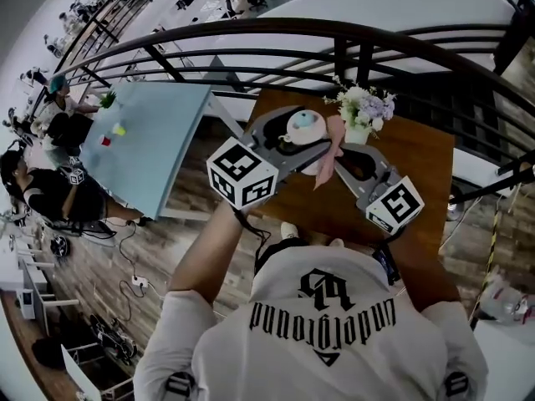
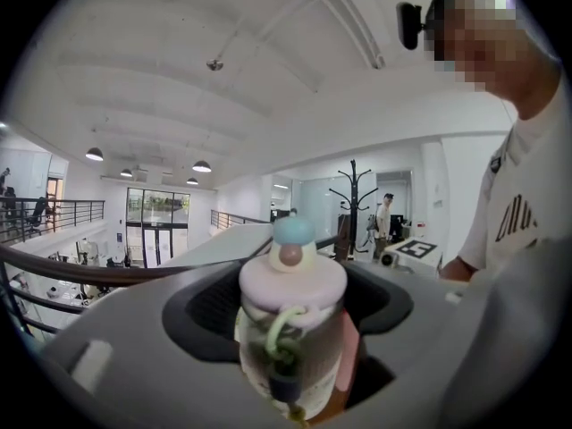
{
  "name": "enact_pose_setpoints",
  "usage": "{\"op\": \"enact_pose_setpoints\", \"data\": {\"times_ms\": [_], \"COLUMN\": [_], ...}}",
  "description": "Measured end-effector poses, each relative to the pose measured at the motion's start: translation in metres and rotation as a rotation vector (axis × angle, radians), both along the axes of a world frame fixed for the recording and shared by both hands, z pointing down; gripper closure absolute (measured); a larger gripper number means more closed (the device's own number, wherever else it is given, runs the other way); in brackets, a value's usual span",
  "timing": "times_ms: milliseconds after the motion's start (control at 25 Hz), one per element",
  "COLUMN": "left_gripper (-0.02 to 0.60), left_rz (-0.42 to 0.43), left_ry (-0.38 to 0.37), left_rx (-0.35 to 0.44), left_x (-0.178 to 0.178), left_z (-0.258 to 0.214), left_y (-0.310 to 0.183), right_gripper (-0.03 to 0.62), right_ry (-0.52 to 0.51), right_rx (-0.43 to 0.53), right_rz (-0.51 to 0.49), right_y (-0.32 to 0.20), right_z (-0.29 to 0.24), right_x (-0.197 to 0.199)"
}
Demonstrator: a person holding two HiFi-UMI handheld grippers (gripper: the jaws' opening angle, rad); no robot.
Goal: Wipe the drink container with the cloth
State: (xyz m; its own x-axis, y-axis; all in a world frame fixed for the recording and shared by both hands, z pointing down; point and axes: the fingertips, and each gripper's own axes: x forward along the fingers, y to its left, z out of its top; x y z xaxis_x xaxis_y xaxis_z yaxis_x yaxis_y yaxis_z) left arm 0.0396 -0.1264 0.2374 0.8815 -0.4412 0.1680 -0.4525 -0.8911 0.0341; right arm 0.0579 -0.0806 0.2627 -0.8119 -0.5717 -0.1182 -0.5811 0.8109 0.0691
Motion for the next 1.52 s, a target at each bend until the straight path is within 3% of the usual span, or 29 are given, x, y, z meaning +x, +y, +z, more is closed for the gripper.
{"op": "enact_pose_setpoints", "data": {"times_ms": [320, 560, 800, 1080, 1520], "left_gripper": [0.196, 0.196, 0.196, 0.196, 0.196], "left_rz": [0.077, 0.169, 0.229, 0.285, 0.265], "left_ry": [0.054, 0.028, 0.016, 0.028, 0.071], "left_rx": [0.003, 0.000, 0.024, 0.047, 0.059], "left_x": [0.010, 0.026, 0.040, 0.039, 0.021], "left_z": [-0.013, -0.011, -0.007, -0.012, -0.029], "left_y": [0.016, 0.032, 0.045, 0.052, 0.042], "right_gripper": [0.546, 0.548, 0.548, 0.549, 0.549], "right_ry": [-0.021, -0.070, -0.048, -0.051, -0.109], "right_rx": [0.077, 0.087, 0.117, 0.015, -0.243], "right_rz": [-0.067, -0.091, -0.198, -0.220, -0.255], "right_y": [-0.013, -0.026, -0.018, -0.036, -0.018], "right_z": [-0.049, -0.075, -0.093, -0.052, 0.056], "right_x": [0.018, 0.027, 0.018, 0.020, 0.014]}}
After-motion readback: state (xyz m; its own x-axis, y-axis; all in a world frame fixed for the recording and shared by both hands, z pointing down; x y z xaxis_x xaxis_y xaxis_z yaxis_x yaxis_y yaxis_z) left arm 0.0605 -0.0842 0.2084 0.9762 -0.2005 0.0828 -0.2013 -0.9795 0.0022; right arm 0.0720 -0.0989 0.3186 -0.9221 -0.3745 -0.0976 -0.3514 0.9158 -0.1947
